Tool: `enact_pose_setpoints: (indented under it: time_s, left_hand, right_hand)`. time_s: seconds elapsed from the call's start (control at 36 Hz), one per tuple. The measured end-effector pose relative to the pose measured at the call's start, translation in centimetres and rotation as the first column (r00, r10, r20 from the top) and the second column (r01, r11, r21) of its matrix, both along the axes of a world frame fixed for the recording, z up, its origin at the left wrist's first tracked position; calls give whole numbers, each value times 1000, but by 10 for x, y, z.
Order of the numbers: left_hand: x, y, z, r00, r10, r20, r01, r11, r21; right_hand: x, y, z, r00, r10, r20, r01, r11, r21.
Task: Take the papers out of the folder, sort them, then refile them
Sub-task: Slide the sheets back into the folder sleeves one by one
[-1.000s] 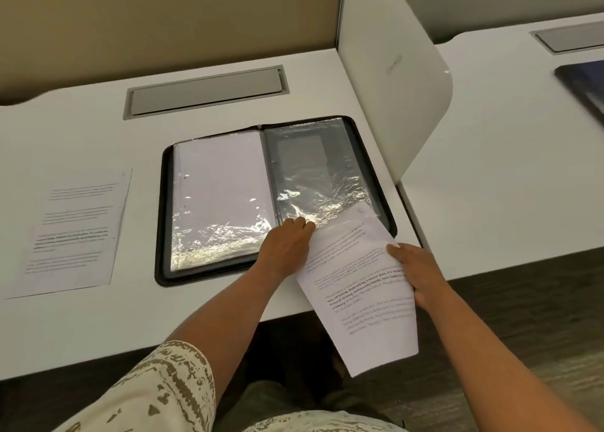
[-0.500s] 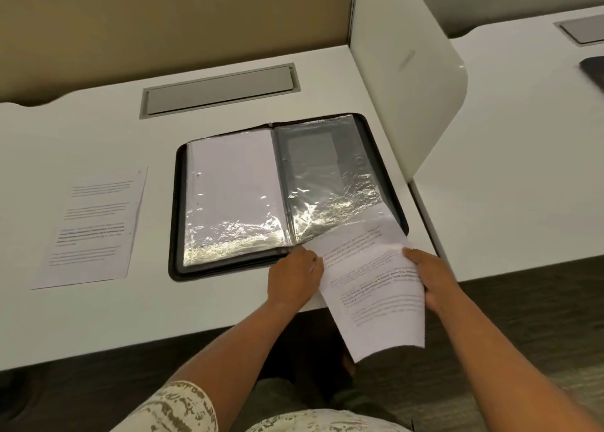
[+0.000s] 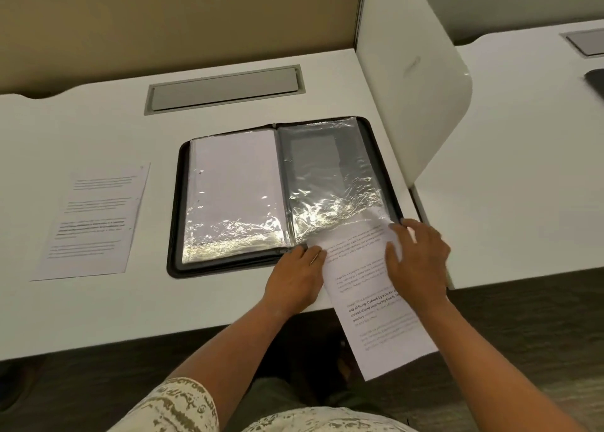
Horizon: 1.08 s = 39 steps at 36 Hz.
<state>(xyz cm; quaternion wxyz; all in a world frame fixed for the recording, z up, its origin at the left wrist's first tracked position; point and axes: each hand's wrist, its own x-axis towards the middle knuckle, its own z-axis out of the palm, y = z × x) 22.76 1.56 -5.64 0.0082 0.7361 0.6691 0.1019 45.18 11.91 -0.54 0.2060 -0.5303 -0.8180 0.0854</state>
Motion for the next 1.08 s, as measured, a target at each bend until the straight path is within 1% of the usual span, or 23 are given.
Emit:
enact_pose_setpoints:
  time_s: [0.03, 0.08, 0.14, 0.17, 0.28, 0.42, 0.47, 0.56, 0.75, 0.86, 0.97, 1.03, 1.08]
  left_hand:
    - [1, 0, 1, 1000, 4, 2, -4, 1000, -1]
    - [1, 1, 2, 1000, 6, -15, -6, 1000, -12]
    - [0, 2, 1, 999, 11, -35, -11, 1000, -21]
    - [-1, 3, 1, 999, 16, -36, -17, 1000, -20]
    - [-3, 7, 4, 999, 46, -8, -46, 999, -4]
    - [-5, 26, 18, 963, 212, 167, -213, 977, -11]
    - [-7, 38, 22, 955, 250, 160, -244, 968, -52]
    - [-8, 56, 27, 963, 248, 105, -237, 966, -100]
    - [-22, 67, 44, 989, 150, 10, -148, 983, -109]
    - [-33, 64, 45, 999, 22, -36, -24, 998, -56]
    - [-36, 62, 44, 998, -51, -32, 51, 999, -21]
    - [-37, 60, 44, 997, -71, -24, 70, 997, -17]
    - [-38, 57, 43, 997, -75, 5, 75, 997, 2]
  right_hand:
    - [-10, -4, 1, 999, 54, 2, -54, 998, 34]
    - [-30, -11, 0, 987, 158, 20, -159, 986, 51]
    - [-46, -17, -8, 963, 258, 76, -260, 966, 6]
    - [-52, -18, -14, 949, 293, 118, -290, 956, -42]
    - [-64, -18, -32, 915, 342, 215, -298, 931, -211]
    - [-63, -21, -40, 882, 396, 255, -301, 890, -341]
    - [-63, -22, -39, 877, 405, 258, -300, 881, -365]
    - [-65, -24, -36, 869, 407, 281, -276, 870, -408]
    - [-75, -23, -36, 894, 326, 307, -172, 883, -438]
    - [-90, -21, -35, 922, 215, 322, -70, 911, -406]
    - [-105, -19, -34, 914, 160, 373, 12, 908, -419]
    - [-112, -18, -33, 914, 167, 370, 8, 904, -427]
    - [-117, -16, -35, 917, 222, 332, -56, 894, -445]
